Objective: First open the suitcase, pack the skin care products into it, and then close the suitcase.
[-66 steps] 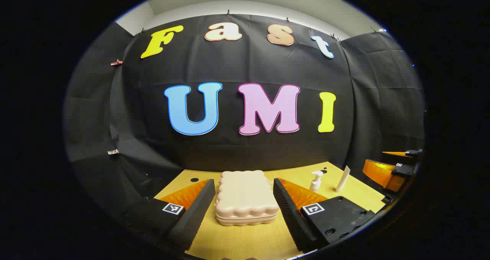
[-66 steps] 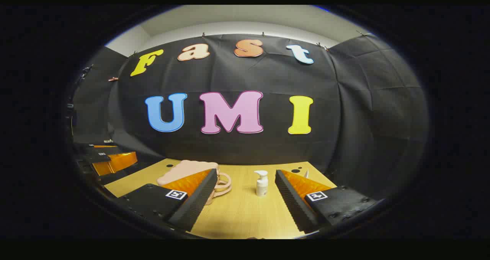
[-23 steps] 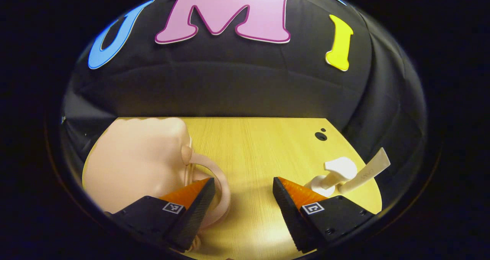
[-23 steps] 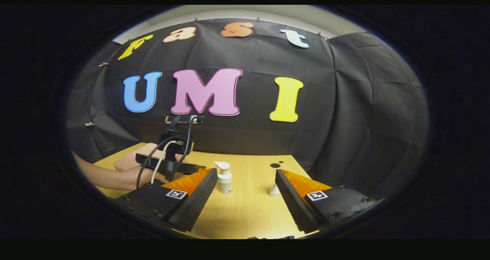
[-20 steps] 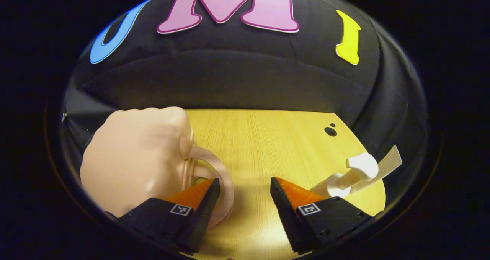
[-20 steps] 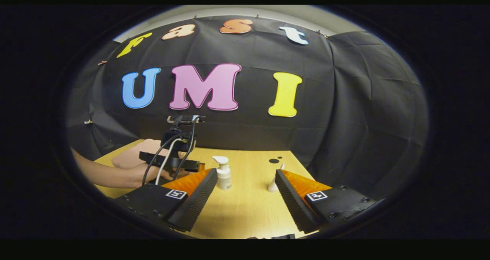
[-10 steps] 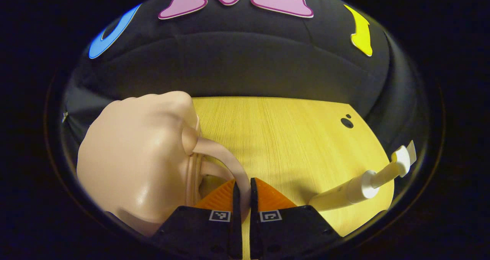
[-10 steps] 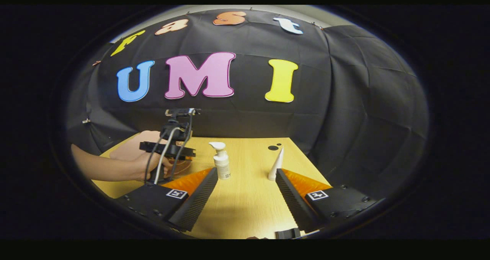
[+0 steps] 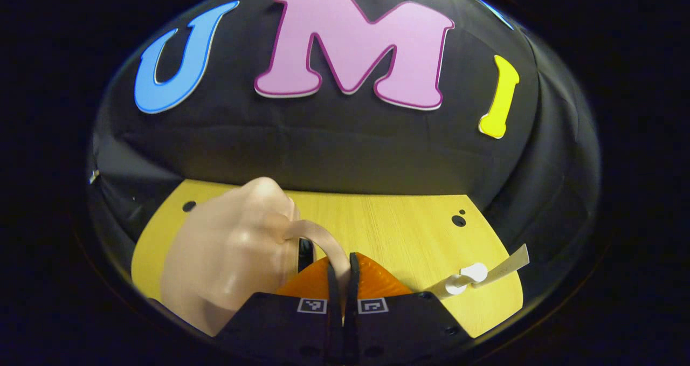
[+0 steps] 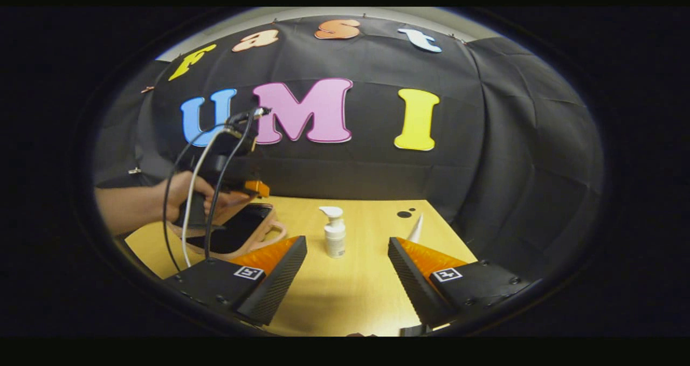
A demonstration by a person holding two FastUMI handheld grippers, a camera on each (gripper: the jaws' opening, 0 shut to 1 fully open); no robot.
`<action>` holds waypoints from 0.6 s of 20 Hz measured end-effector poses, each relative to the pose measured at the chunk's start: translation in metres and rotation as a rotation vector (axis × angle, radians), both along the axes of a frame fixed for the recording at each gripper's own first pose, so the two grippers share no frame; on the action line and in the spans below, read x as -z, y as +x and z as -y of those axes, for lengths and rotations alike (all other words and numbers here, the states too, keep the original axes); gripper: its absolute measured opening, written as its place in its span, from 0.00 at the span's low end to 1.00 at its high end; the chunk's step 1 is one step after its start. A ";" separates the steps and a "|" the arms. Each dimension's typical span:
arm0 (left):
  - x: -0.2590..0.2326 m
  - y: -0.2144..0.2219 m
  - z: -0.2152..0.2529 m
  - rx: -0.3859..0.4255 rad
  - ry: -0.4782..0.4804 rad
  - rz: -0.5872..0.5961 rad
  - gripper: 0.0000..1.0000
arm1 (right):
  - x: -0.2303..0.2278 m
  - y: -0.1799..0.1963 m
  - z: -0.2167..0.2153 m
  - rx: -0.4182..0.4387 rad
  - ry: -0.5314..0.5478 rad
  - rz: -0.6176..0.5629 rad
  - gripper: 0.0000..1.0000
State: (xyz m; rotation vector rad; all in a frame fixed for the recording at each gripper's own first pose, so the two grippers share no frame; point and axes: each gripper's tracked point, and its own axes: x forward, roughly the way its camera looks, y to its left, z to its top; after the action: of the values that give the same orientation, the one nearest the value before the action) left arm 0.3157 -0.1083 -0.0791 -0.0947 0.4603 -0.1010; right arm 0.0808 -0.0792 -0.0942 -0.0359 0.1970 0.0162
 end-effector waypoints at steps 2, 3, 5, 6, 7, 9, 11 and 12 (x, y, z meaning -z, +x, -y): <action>-0.028 -0.010 -0.033 0.001 -0.046 -0.011 0.03 | -0.002 0.002 -0.005 -0.008 0.016 0.020 0.97; -0.039 -0.012 -0.054 -0.007 -0.057 -0.011 0.06 | -0.002 0.004 -0.009 -0.010 0.027 0.026 0.96; -0.054 -0.017 -0.107 -0.031 0.012 0.014 0.06 | 0.006 0.010 -0.011 -0.003 0.026 0.004 0.97; -0.058 -0.019 -0.135 -0.042 0.078 0.019 0.06 | 0.009 0.012 -0.012 0.003 0.026 -0.008 0.97; -0.060 -0.021 -0.164 -0.057 0.124 0.024 0.06 | 0.012 0.013 -0.012 0.011 0.027 -0.013 0.97; -0.060 -0.026 -0.211 -0.077 0.143 0.023 0.06 | 0.016 0.015 -0.010 0.040 -0.017 -0.020 0.97; -0.053 -0.024 -0.263 -0.119 0.215 0.029 0.06 | 0.010 0.016 -0.012 0.060 -0.052 -0.015 0.97; -0.046 -0.023 -0.288 -0.129 0.250 0.029 0.06 | 0.005 0.014 -0.015 0.073 -0.057 -0.010 0.97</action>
State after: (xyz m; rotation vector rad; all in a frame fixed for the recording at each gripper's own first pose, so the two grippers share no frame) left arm 0.2928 0.1796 -0.0333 0.1218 0.4336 0.0821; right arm 0.0950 -0.0643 -0.0995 -0.0850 0.2082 -0.0620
